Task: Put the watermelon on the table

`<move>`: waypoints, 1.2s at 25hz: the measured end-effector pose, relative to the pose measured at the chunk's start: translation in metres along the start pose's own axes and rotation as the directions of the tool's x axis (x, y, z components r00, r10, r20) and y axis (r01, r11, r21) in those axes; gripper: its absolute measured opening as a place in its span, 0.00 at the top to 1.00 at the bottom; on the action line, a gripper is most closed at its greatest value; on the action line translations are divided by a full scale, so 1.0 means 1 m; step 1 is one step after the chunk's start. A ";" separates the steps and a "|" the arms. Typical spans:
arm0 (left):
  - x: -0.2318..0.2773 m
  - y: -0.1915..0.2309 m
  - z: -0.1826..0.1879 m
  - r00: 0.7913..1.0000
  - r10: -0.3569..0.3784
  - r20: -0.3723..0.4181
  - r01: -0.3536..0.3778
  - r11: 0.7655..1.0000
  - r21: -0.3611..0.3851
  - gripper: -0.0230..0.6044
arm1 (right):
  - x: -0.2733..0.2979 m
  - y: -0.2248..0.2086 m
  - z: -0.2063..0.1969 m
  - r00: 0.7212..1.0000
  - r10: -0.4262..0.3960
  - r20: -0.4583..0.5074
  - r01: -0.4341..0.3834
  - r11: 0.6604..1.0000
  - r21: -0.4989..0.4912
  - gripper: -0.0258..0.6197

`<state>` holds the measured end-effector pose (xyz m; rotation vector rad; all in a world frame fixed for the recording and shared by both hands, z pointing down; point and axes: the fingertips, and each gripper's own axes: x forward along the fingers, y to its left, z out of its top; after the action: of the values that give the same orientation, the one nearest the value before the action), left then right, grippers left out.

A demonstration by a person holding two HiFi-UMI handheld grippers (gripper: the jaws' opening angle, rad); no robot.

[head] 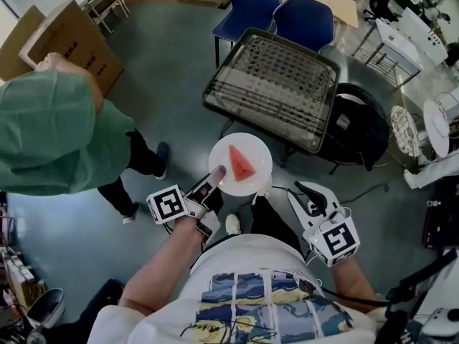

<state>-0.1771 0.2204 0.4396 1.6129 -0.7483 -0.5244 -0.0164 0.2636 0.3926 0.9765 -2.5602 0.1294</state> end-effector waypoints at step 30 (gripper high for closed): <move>0.311 0.109 0.223 0.997 0.072 -0.026 -0.071 0.997 0.023 0.92 | 0.162 -0.288 0.020 0.999 -0.033 -0.016 0.035 0.991 0.131 0.84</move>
<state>-0.1390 -0.1650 0.5299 1.6042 -0.7910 -0.4434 0.0561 -0.0582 0.4225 1.0624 -2.5477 0.2980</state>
